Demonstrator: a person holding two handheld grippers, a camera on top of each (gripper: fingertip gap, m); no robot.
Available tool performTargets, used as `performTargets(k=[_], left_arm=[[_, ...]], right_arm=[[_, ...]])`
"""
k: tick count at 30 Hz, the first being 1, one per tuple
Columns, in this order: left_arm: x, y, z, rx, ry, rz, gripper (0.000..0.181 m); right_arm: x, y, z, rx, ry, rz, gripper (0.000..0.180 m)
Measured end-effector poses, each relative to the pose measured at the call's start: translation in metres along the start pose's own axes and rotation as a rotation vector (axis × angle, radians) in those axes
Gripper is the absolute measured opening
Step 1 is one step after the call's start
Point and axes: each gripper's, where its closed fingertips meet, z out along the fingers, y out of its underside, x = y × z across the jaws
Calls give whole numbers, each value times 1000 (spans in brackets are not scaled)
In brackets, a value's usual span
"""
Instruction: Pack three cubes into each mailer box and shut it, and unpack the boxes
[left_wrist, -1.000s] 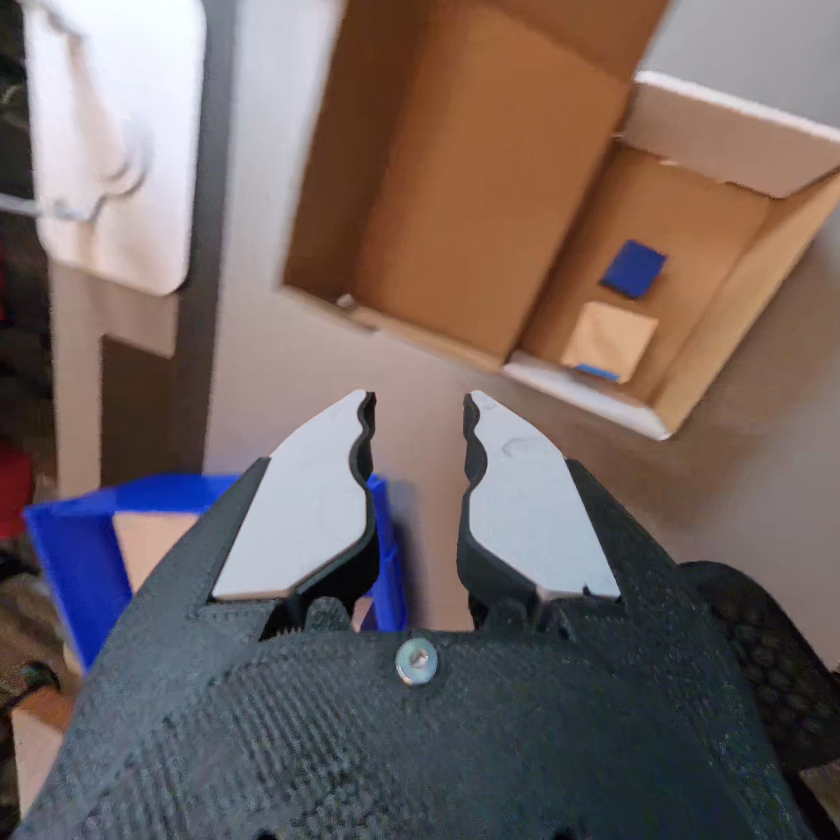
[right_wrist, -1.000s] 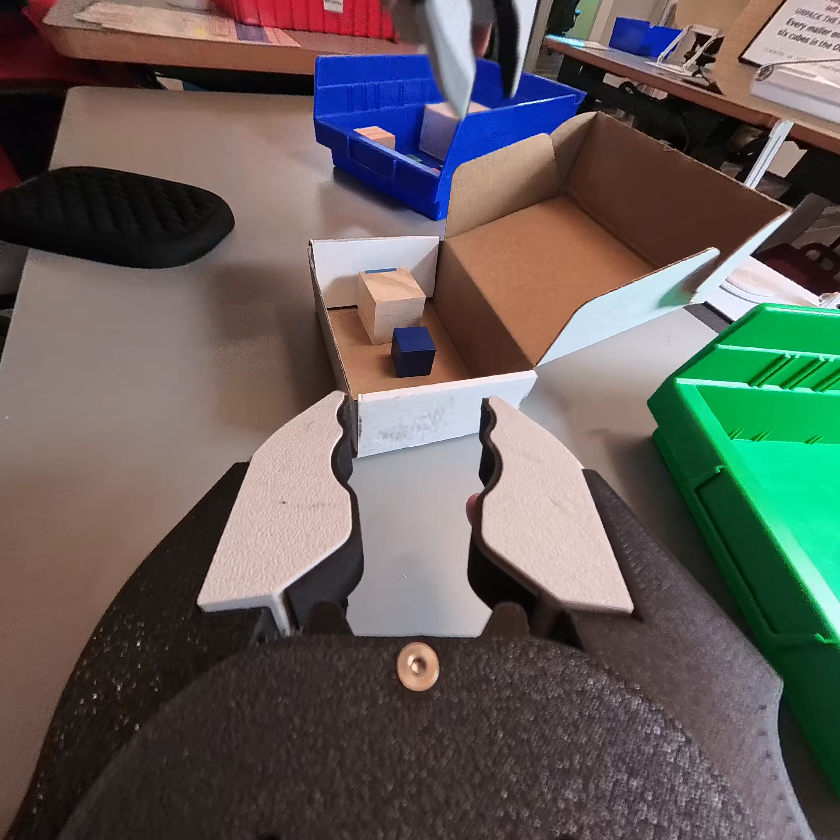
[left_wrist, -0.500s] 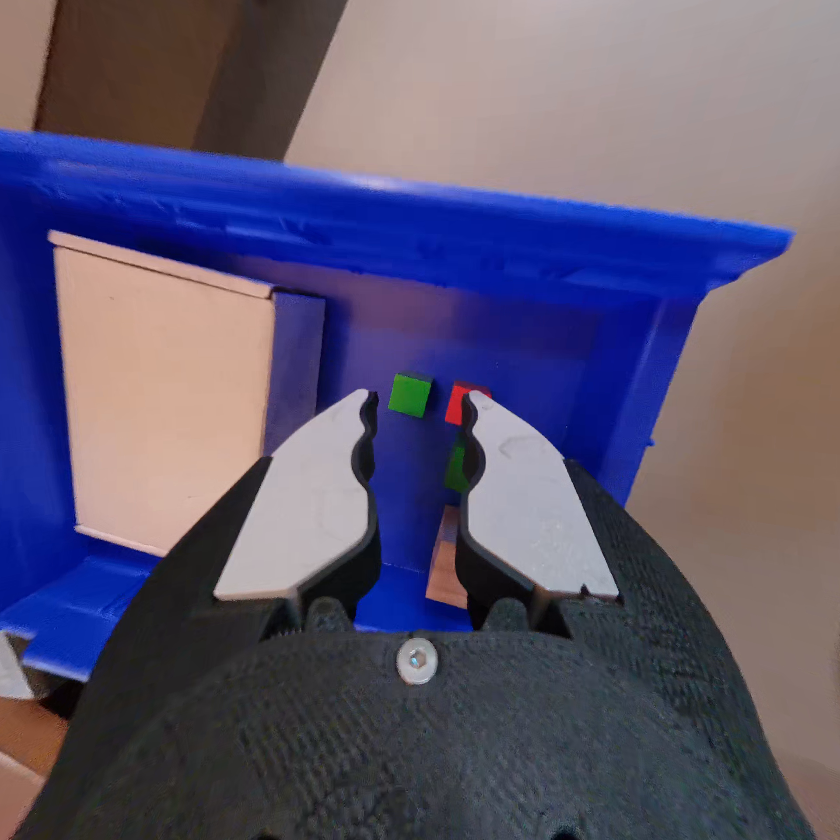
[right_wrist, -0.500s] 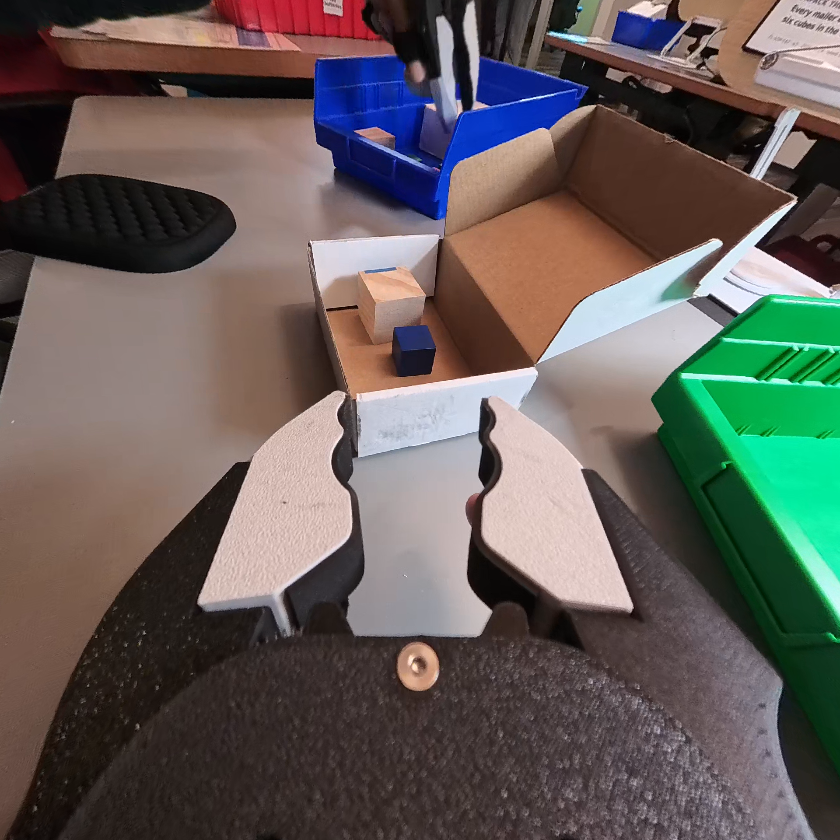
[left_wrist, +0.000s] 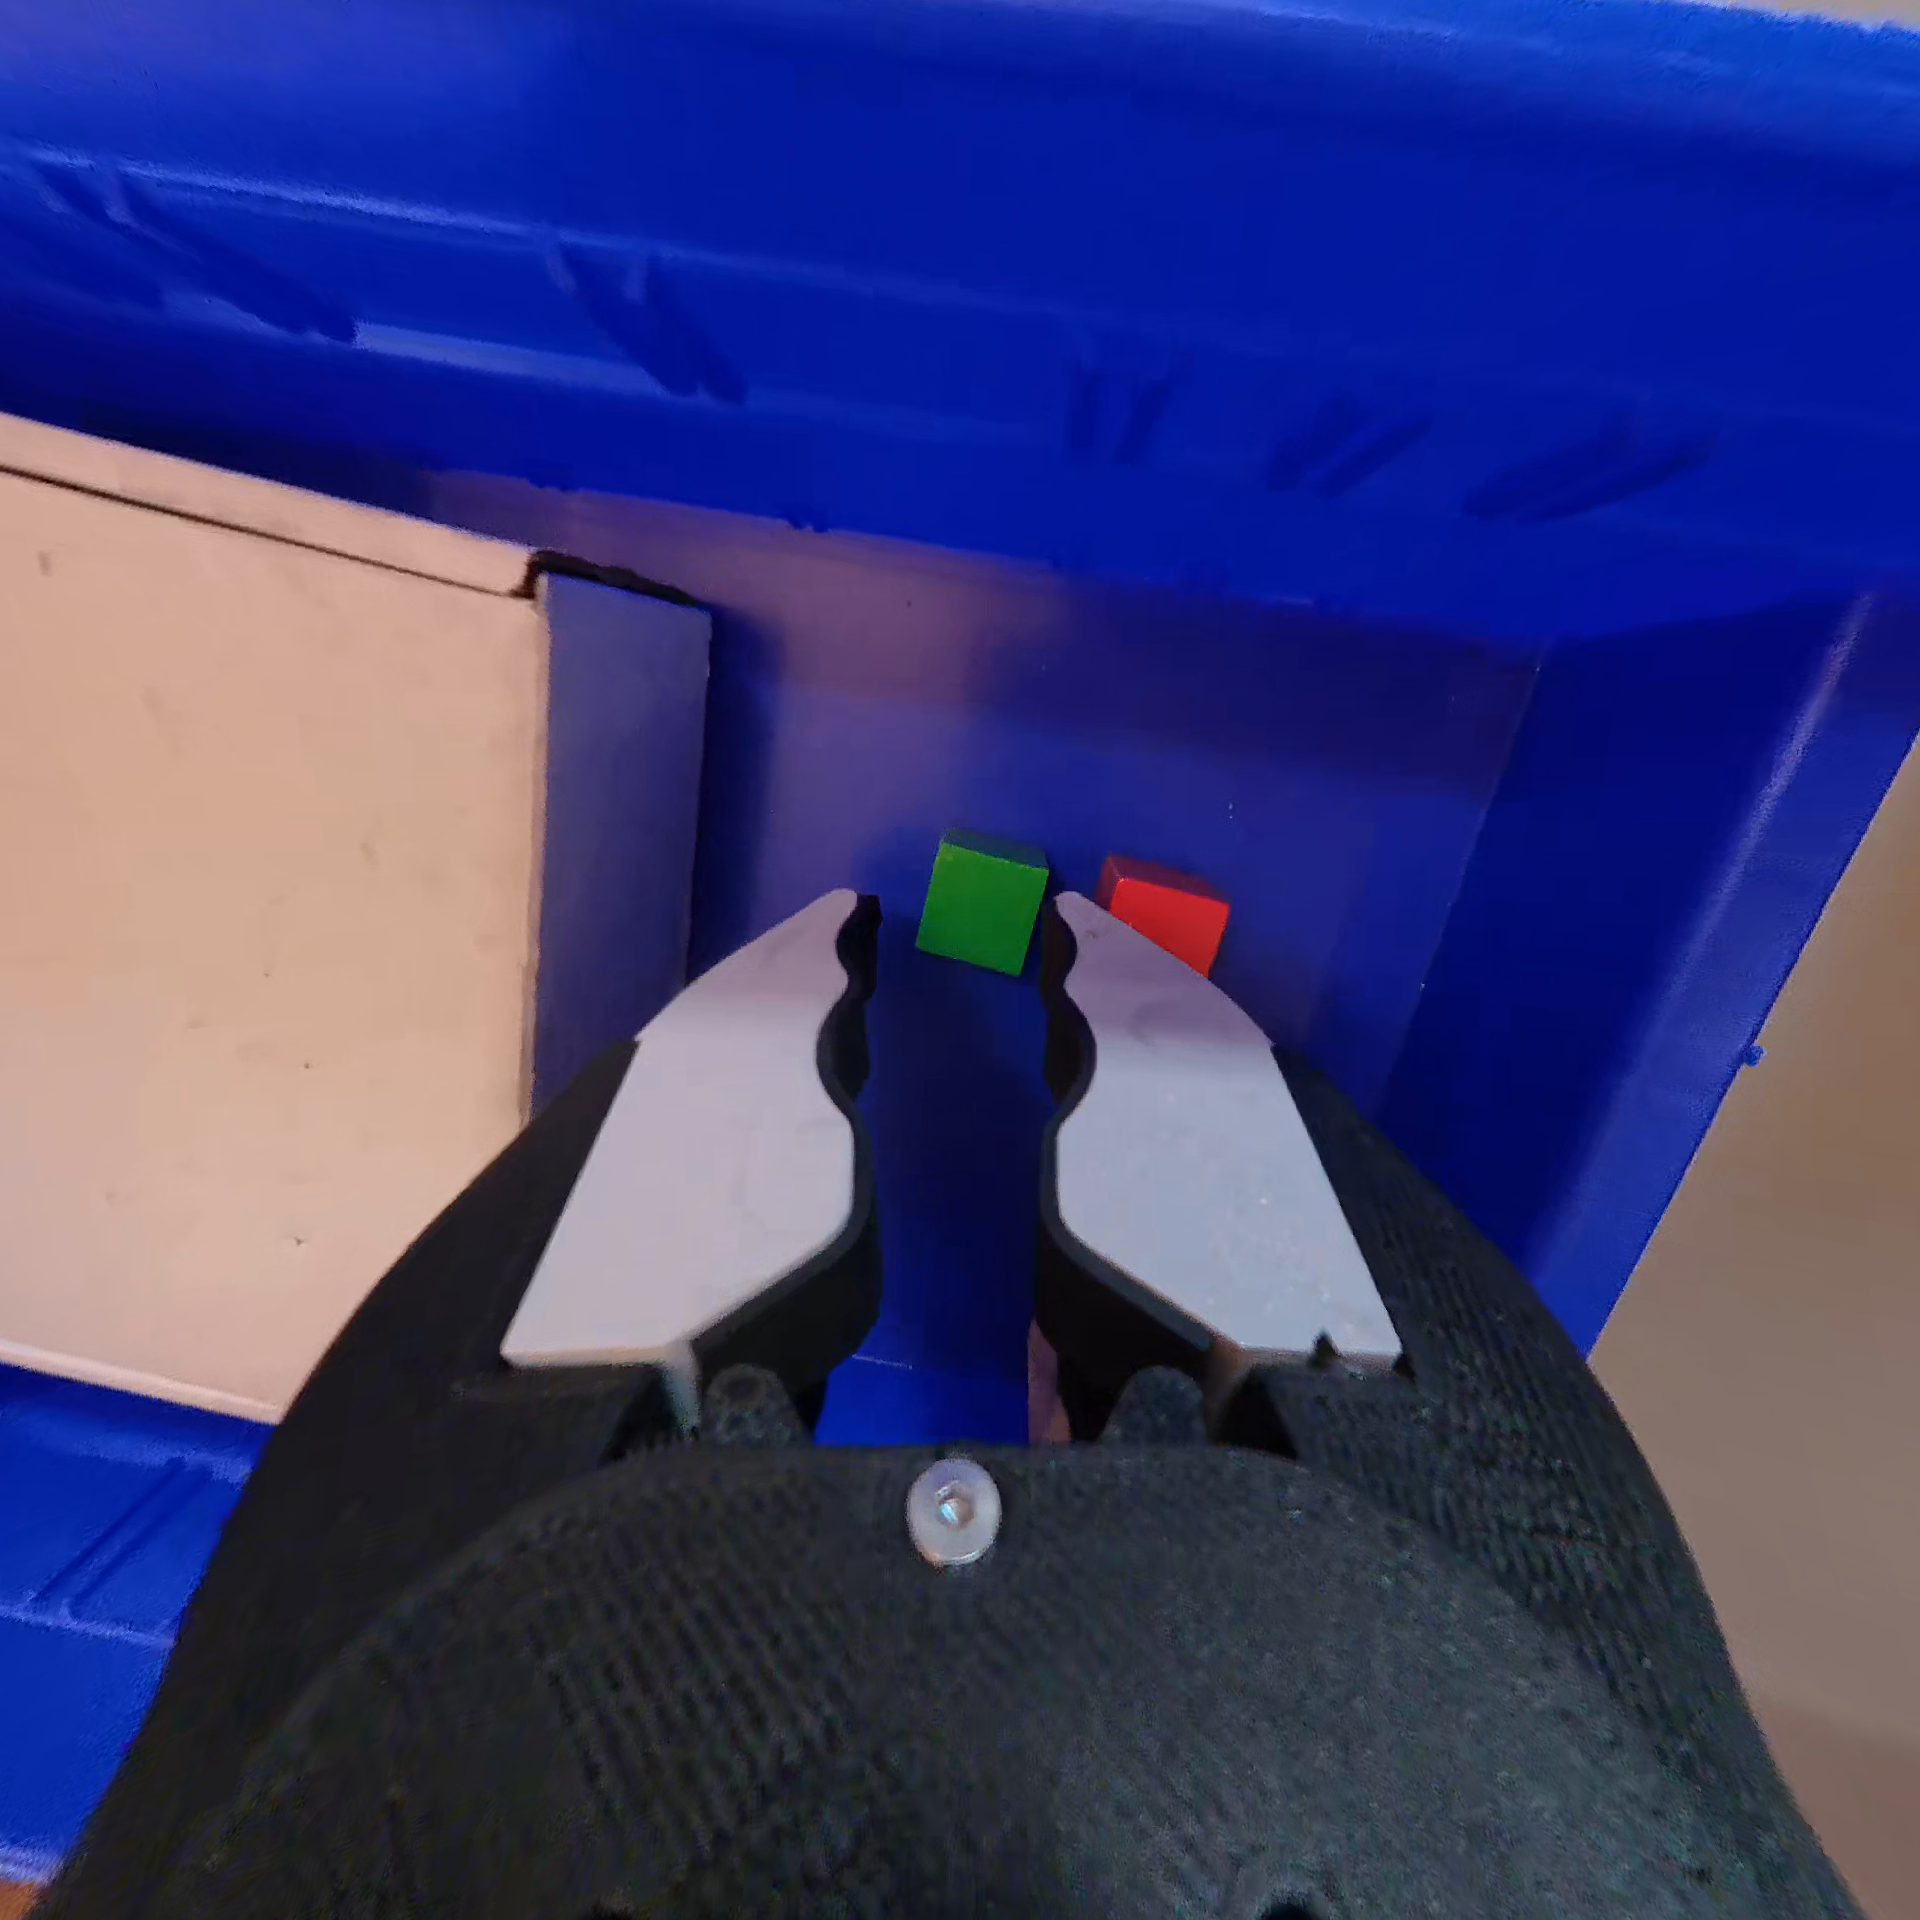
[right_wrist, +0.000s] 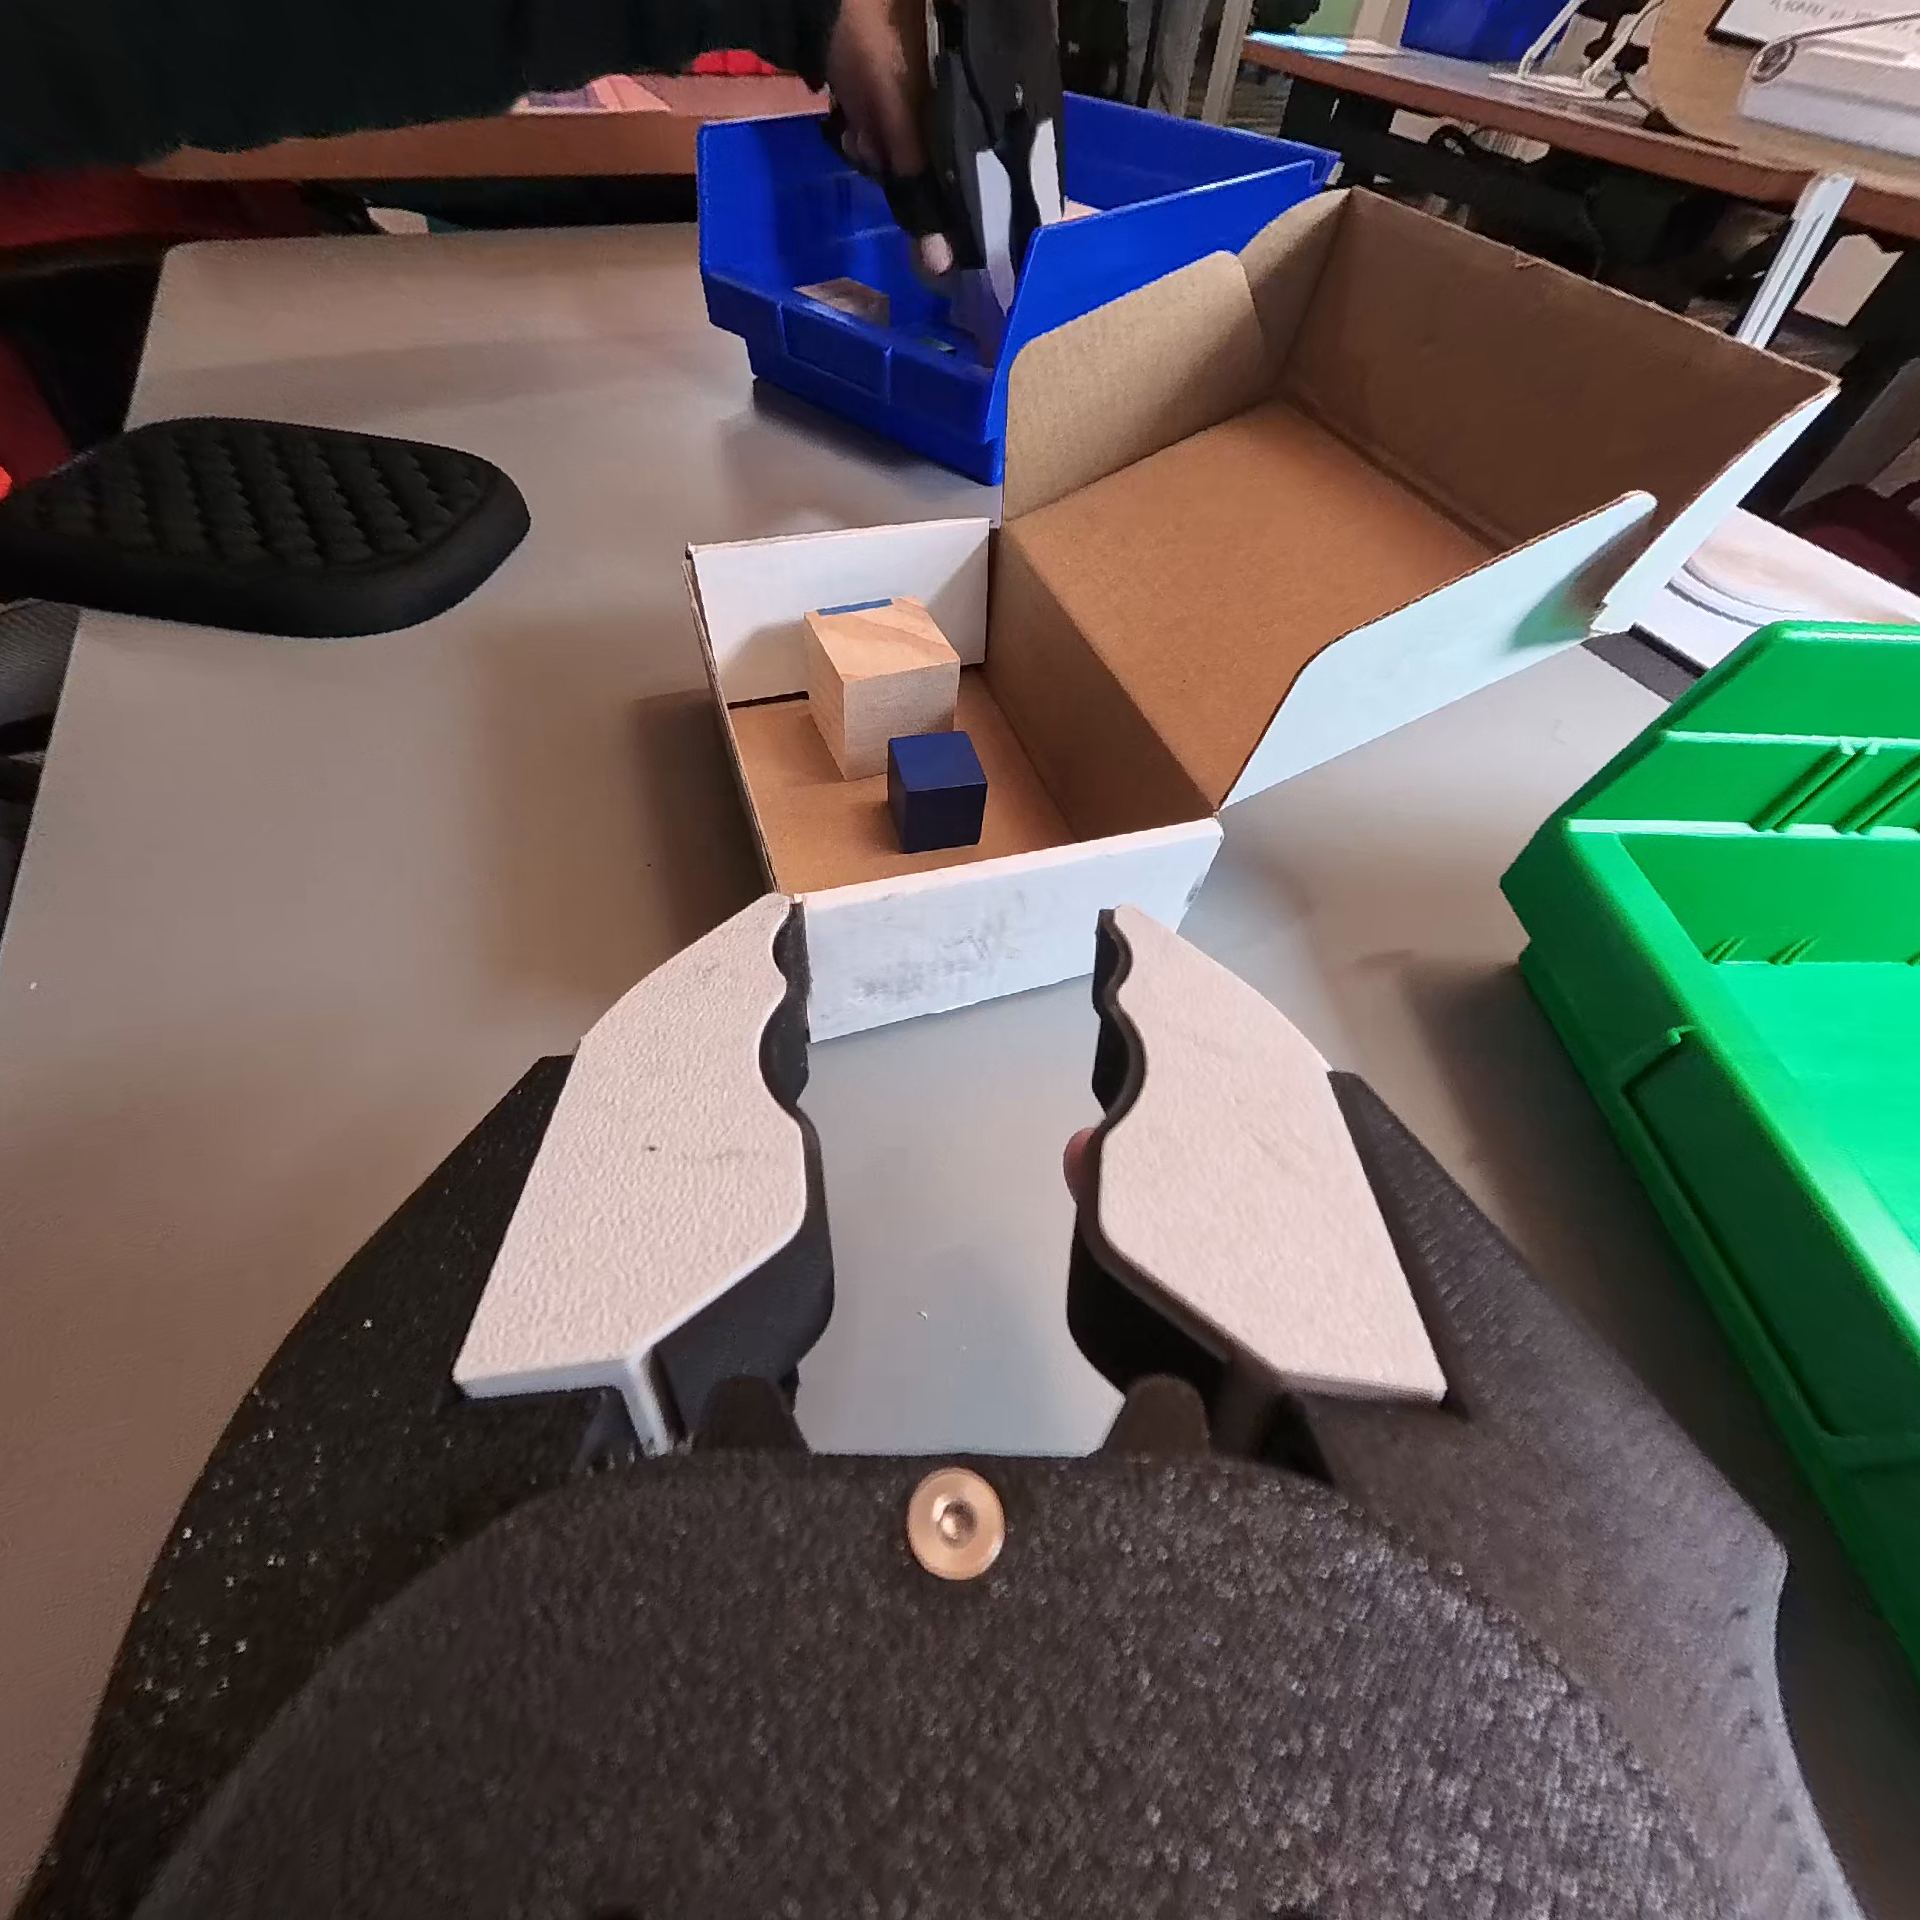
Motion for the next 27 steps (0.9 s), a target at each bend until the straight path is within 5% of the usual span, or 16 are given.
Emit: performTargets(k=[7,14,20,27], left_arm=[[2,-8,-11,-16,-36,1,21],[43,-76,-87,110,-157,136,20],[125,-148,-133,217,-171,312,21],[241,-182,-101,187,3,482,20]], right_arm=[[1,0,0,1,3,3,52],[-1,2,2,-17,0,-5,52],[-2,1,1,-11,8,-26,51],[-5,1,0,-23,3,-44,54]])
